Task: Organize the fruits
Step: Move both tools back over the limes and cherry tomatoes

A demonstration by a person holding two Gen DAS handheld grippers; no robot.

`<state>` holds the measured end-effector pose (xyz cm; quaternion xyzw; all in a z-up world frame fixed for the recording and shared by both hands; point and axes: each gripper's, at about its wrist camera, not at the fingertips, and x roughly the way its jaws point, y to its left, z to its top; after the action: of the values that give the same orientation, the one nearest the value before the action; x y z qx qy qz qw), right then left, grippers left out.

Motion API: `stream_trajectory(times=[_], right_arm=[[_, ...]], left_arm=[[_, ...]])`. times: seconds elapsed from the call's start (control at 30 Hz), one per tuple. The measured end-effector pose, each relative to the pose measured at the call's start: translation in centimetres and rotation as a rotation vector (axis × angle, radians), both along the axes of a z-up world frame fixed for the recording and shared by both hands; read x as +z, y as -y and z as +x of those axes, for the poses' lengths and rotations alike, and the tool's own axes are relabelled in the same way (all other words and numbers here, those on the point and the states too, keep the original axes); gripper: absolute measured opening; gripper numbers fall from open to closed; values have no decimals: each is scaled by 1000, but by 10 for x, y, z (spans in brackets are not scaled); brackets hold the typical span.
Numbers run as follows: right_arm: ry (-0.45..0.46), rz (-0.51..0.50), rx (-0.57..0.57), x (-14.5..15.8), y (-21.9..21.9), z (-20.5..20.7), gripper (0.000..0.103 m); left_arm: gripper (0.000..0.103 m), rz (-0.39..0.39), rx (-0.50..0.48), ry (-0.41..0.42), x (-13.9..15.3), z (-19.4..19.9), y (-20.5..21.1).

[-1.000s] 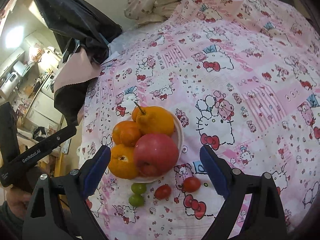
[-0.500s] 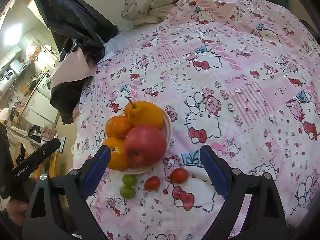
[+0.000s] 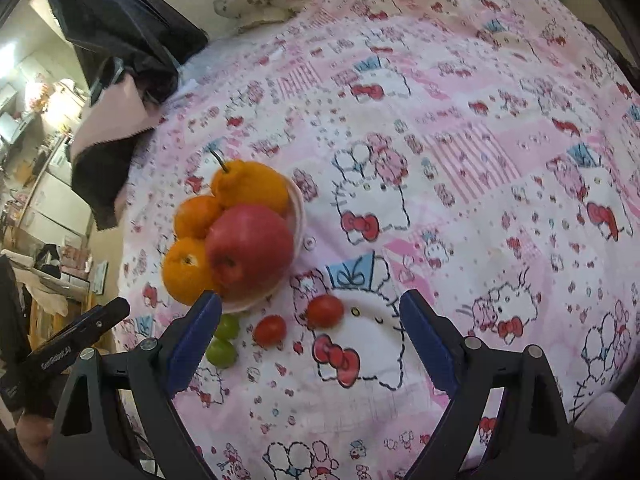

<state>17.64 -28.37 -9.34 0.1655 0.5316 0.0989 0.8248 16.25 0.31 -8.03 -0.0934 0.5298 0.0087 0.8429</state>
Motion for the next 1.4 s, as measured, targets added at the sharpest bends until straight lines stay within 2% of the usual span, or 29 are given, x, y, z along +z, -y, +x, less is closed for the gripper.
stream_trajectory(times=[0.27, 0.6, 0.77, 0.93, 1.07, 1.17, 1.23, 1.33, 1.4], right_arm=[[-45, 55, 0, -10, -8, 6, 93], [-100, 18, -13, -24, -13, 15, 93], [-122, 39, -28, -29, -12, 19, 93], [-156, 74, -57, -35, -6, 22, 93], [-186, 124, -84, -40, 0, 22, 93], [-193, 141, -96, -41, 2, 23, 93], [-195, 141, -96, -41, 1, 25, 93], [-197, 136, -90, -42, 0, 26, 93], [-197, 131, -91, -42, 0, 26, 93]], left_arm=[[89, 37, 9, -13, -11, 2, -2], [88, 15, 0, -61, -29, 11, 2], [88, 11, -7, -70, -35, 14, 5], [87, -26, 21, -79, -40, 18, -2], [77, -66, 35, -108, -48, 21, -7], [75, -83, 9, -147, -57, 22, -1], [75, -94, -44, -188, -67, 22, 12], [68, -77, -134, -247, -81, 21, 36], [60, -55, -177, -266, -88, 20, 47]])
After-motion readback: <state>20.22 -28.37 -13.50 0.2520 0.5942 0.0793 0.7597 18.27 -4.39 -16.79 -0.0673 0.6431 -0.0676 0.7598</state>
